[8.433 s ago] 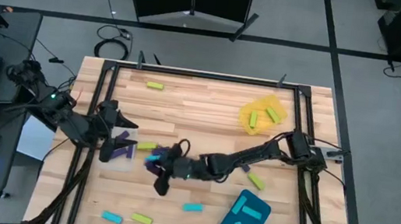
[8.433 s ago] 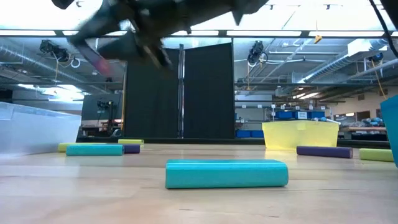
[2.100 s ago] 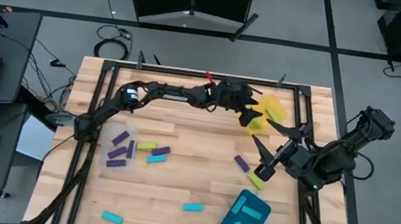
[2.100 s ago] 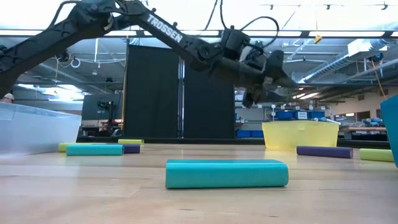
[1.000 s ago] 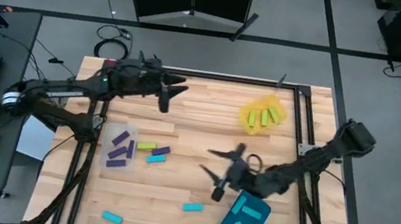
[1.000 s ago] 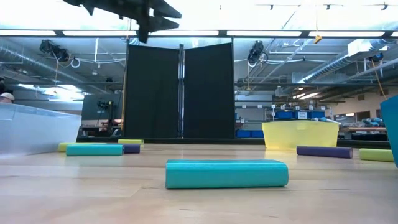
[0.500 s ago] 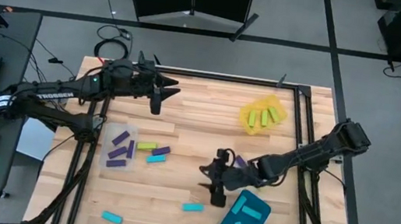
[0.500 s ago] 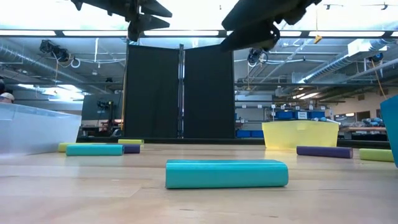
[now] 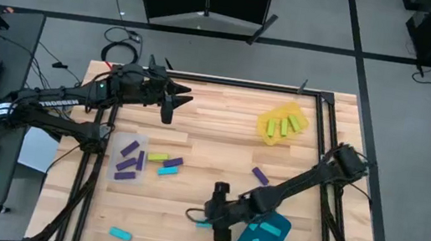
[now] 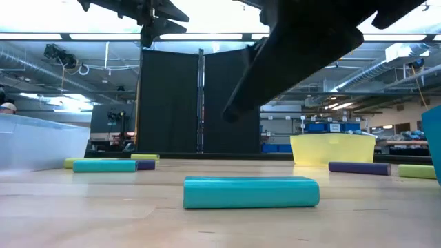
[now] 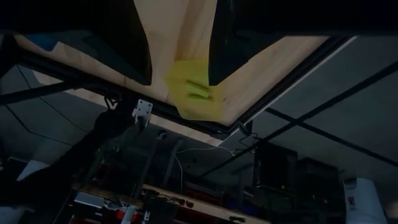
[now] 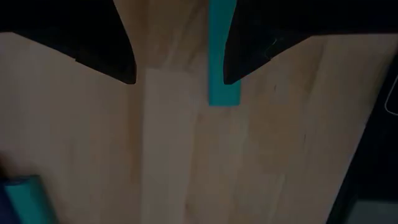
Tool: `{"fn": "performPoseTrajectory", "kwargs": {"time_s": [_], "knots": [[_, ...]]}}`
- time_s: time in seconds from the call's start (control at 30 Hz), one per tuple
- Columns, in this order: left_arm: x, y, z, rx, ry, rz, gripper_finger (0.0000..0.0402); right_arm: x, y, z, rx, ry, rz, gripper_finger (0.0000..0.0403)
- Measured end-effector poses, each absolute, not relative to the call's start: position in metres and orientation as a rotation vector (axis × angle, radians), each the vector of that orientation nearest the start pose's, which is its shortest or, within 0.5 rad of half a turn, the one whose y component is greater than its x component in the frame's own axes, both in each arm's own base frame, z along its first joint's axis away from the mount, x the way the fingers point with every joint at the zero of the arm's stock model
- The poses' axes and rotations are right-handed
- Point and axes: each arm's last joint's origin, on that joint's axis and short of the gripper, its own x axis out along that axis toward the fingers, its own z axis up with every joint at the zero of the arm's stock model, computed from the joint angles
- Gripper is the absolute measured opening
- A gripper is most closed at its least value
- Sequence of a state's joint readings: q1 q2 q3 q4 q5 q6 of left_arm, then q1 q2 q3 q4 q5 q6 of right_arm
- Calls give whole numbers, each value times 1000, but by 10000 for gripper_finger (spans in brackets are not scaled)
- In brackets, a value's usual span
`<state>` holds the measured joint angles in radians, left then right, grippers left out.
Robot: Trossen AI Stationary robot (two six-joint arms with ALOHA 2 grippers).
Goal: Sort blocks
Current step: Put the light blue block into the blue bin
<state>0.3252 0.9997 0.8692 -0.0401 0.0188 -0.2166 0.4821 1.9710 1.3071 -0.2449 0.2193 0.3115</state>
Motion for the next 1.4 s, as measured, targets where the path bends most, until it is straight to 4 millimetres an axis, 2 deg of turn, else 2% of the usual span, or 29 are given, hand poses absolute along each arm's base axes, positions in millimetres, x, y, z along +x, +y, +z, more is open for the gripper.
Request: {"fn": "performPoseTrajectory", "kwargs": {"time_s": [0.27, 0.47, 0.6, 0.77, 0.87, 0.97, 1.13, 1.3, 1.4], "knots": [[212, 71, 336, -247, 140, 324, 165, 394, 214, 144, -114, 1045, 151, 273], [212, 71, 336, -250, 143, 324, 165, 406, 226, 130, -146, 1153, 135, 264], [212, 71, 336, -251, 147, 317, 165, 409, 225, 127, -129, 1181, 137, 221], [211, 70, 334, -255, 161, 306, 165, 409, 220, 133, -131, 1185, 137, 122], [208, 69, 335, -257, 173, 307, 165, 407, 211, 142, -176, 1194, 111, 111], [203, 67, 337, -253, 170, 307, 165, 405, 205, 164, -218, 1139, 79, 111], [195, 64, 343, -250, 150, 287, 165, 388, 196, 231, -273, 1025, 82, 111], [192, 63, 337, -262, 219, 292, 165, 333, 193, 301, -266, 1030, 178, 111], [191, 62, 333, -269, 262, 296, 165, 300, 196, 316, -179, 1131, 207, 111]]}}
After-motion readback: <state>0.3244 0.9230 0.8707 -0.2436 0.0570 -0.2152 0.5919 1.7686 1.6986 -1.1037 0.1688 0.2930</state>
